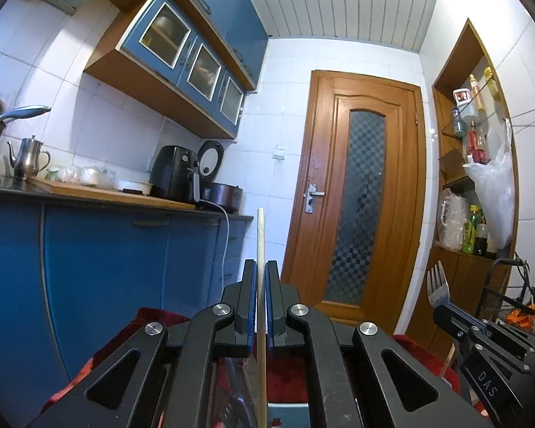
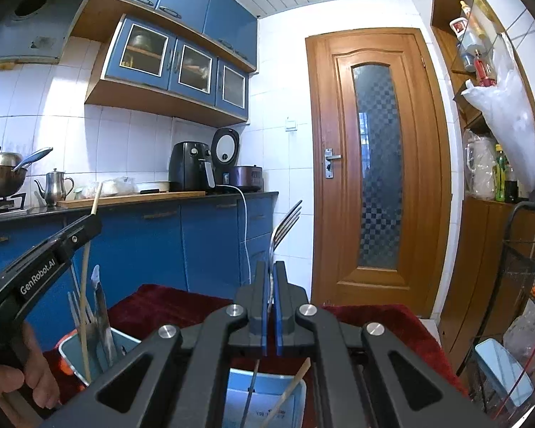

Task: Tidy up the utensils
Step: 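Carry chopstick and fork over the blue holder and release them inside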

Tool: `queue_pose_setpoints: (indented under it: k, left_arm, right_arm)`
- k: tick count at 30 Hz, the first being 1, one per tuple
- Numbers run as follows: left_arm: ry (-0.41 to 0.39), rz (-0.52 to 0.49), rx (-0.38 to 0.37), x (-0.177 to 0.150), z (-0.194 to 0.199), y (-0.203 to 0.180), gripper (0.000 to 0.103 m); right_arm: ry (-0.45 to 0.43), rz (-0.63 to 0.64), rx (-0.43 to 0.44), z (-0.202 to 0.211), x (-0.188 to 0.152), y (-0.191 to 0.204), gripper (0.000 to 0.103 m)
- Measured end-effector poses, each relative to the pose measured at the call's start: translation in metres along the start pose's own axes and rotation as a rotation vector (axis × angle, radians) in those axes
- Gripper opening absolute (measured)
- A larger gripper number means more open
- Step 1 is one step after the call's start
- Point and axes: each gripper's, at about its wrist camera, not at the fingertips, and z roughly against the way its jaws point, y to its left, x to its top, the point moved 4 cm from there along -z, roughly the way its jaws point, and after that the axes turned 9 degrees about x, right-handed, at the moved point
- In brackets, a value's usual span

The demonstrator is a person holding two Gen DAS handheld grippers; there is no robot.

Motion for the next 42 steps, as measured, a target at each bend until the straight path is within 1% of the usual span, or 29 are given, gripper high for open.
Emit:
queue_pose_setpoints:
  k: [3,7,11,17,21,25,28,31,36,38,42]
  left_arm:
    - [0.011,-0.02,-0.009,-0.002,0.003,-0.002,0.004]
    - [0.047,-0.028,-0.05,0.002,0.005,-0.002,0.004]
    - [0.069,-0.018,-0.067,0.005,0.009,0.007,0.005]
    - [0.082,-0.006,-0.081,0.01,0.018,0.017,0.005]
    - [0.093,0.005,-0.11,0.012,0.021,0.016,0.005]
    - [0.083,-0.006,-0.119,0.013,0.027,0.013,0.005]
    - [0.078,0.005,-0.118,0.015,0.029,0.015,0.004]
    - [0.059,0.019,-0.106,0.023,0.028,0.017,0.004]
    - [0.039,0.05,-0.097,0.031,0.026,0.02,0.004]
    - [0.042,0.044,-0.095,0.028,0.026,0.019,0.004]
    - [0.079,0.027,-0.089,0.013,0.021,0.017,0.004]
  right_arm:
    - [0.031,0.021,0.021,0.001,-0.005,0.003,0.004]
    - [0.084,0.048,0.05,0.006,-0.014,0.01,0.004]
    - [0.114,0.04,0.071,0.012,-0.02,0.012,0.004]
    - [0.139,0.024,0.083,0.02,-0.027,0.012,0.004]
    - [0.147,0.0,0.096,0.024,-0.029,0.01,0.004]
    - [0.153,-0.004,0.098,0.027,-0.032,0.01,0.004]
    - [0.15,-0.006,0.1,0.028,-0.033,0.01,0.004]
    - [0.127,-0.005,0.093,0.03,-0.029,0.009,0.003]
    - [0.079,-0.017,0.094,0.032,-0.012,0.006,0.003]
    - [0.049,-0.016,0.085,0.031,-0.003,0.004,0.003]
    - [0.011,-0.037,0.068,0.018,0.009,-0.002,0.003]
